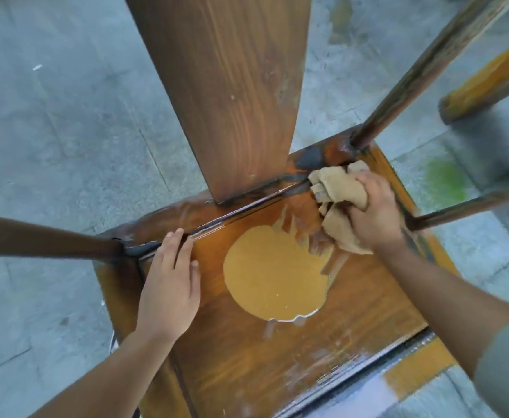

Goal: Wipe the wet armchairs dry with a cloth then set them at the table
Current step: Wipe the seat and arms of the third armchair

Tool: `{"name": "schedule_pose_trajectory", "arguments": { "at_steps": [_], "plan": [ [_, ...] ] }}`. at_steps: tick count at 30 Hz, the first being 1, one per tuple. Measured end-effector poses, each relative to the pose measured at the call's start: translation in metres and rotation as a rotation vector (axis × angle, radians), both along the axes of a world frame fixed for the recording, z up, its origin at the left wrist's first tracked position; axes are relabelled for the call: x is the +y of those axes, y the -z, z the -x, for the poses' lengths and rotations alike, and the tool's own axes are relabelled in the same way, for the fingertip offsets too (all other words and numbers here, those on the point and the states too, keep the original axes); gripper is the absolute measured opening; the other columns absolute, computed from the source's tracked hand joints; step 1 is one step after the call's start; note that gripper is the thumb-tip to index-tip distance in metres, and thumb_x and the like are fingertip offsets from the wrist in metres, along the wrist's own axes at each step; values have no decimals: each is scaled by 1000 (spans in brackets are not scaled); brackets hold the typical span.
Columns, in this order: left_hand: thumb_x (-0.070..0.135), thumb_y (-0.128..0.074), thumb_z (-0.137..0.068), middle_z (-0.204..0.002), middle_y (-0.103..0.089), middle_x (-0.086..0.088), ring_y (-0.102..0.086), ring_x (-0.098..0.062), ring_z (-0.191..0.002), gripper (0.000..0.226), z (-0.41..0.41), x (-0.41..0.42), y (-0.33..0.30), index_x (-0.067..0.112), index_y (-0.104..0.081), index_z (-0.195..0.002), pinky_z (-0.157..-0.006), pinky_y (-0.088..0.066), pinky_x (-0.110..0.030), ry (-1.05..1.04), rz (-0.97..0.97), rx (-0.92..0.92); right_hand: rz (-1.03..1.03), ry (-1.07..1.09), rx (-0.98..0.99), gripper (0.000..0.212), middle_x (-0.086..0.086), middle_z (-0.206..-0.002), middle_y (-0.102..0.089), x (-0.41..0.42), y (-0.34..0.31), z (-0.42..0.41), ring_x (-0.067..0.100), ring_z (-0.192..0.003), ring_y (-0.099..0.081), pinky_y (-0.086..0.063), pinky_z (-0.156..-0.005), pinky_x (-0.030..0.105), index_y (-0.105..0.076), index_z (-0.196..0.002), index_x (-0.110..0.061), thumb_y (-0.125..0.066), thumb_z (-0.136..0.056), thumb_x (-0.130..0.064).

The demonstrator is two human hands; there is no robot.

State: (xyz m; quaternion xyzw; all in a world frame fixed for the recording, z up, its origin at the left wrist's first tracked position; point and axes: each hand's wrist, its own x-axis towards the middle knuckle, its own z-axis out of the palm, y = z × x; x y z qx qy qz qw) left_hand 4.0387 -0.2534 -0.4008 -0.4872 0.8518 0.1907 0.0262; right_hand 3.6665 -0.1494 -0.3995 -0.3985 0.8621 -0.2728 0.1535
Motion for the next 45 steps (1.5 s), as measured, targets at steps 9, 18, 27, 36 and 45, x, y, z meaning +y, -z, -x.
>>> {"name": "schedule_pose_trajectory", "arguments": {
  "at_steps": [9, 18, 27, 36, 45],
  "plan": [
    [30, -38, -103, -162, -27, -5, -19, -21, -151, 51, 6, 82, -12, 9, -41, -149, -120, -19, -39, -322, -80, -3, 81, -36, -229, 44, -1, -136, -56, 38, -7, -20, 16, -127, -52, -41, -111, 37, -58, -136, -20, -69, -94, -13],
    [26, -39, -105, -159, -34, 0, -24, -14, -148, 43, 14, 83, -16, 12, -47, -144, -121, -22, -36, -477, -108, 113, -64, -732, -179, 65, 1, -142, -58, -44, -11, -87, 21, -132, -51, -37, -114, 30, -61, -138, -18, -70, -74, -24],
    [7, -45, -99, -156, -38, -3, -32, -14, -144, 45, 18, 125, -39, 5, -47, -145, -118, -17, -20, -629, -119, 87, -71, -1302, -165, 59, -7, -138, -56, -109, -10, -131, 10, -135, -42, -30, -117, 29, -65, -130, -27, -70, -71, -31],
    [14, -39, -101, -161, -23, 9, -13, -2, -148, 47, 35, 179, -27, 10, -45, -147, -108, 2, -3, -814, -77, 144, 41, -1294, -35, 57, 8, -136, -51, -160, 5, -181, 28, -128, -47, -32, -111, 35, -56, -138, -16, -69, -83, -17],
    [8, -47, -97, -158, -27, 10, -14, 3, -143, 47, 13, 258, -24, 6, -48, -144, -115, -4, -8, -833, -72, 172, -102, -1814, -82, 56, -2, -136, -54, -143, 0, -207, 9, -131, -42, -28, -114, 27, -65, -130, -25, -66, -74, -31]
  ]
}}
